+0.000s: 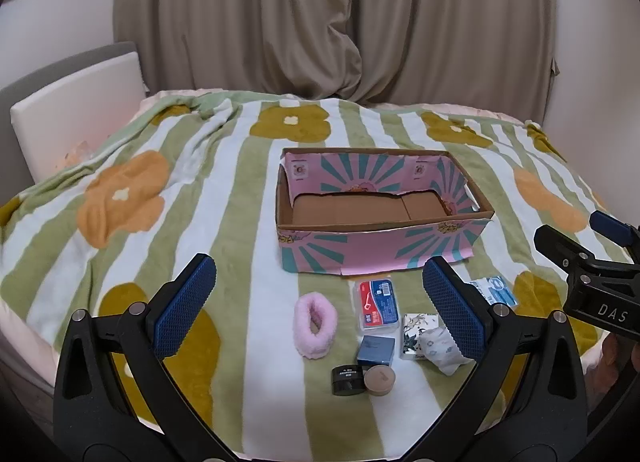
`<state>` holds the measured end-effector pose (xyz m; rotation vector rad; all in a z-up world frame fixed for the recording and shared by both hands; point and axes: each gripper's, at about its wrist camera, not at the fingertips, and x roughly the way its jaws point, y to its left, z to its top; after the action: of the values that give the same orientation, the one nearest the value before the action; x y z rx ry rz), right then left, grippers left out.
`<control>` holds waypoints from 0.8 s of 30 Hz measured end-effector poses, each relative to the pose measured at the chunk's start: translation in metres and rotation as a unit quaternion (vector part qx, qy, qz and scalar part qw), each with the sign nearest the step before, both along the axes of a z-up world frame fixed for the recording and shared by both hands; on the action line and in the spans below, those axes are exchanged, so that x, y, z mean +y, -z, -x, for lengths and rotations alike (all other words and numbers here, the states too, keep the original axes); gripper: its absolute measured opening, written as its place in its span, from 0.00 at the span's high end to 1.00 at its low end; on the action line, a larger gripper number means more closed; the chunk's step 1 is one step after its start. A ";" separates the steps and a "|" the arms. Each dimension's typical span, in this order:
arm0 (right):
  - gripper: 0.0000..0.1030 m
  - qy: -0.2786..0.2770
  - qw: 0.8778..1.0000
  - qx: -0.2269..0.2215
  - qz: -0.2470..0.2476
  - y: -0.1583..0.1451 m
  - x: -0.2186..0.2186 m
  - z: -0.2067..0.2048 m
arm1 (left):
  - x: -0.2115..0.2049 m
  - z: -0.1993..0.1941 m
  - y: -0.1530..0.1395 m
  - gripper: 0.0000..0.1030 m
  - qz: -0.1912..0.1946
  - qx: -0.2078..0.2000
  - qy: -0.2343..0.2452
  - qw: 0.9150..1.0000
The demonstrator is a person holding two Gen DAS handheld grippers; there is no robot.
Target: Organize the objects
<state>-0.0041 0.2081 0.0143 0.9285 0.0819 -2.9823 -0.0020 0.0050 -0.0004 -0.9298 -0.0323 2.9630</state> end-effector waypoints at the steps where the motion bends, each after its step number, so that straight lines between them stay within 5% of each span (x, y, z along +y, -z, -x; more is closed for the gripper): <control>1: 0.00 0.000 1.000 0.000 0.000 0.000 0.000 0.000 | 0.000 0.000 0.000 0.00 0.001 0.000 0.000 1.000; 24: 0.00 0.001 1.000 -0.001 0.003 0.000 0.001 0.003 | 0.001 0.001 0.000 0.00 0.003 0.000 0.001 1.000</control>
<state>-0.0071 0.2087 0.0140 0.9298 0.0709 -2.9812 -0.0030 0.0062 0.0000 -0.9307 -0.0237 2.9622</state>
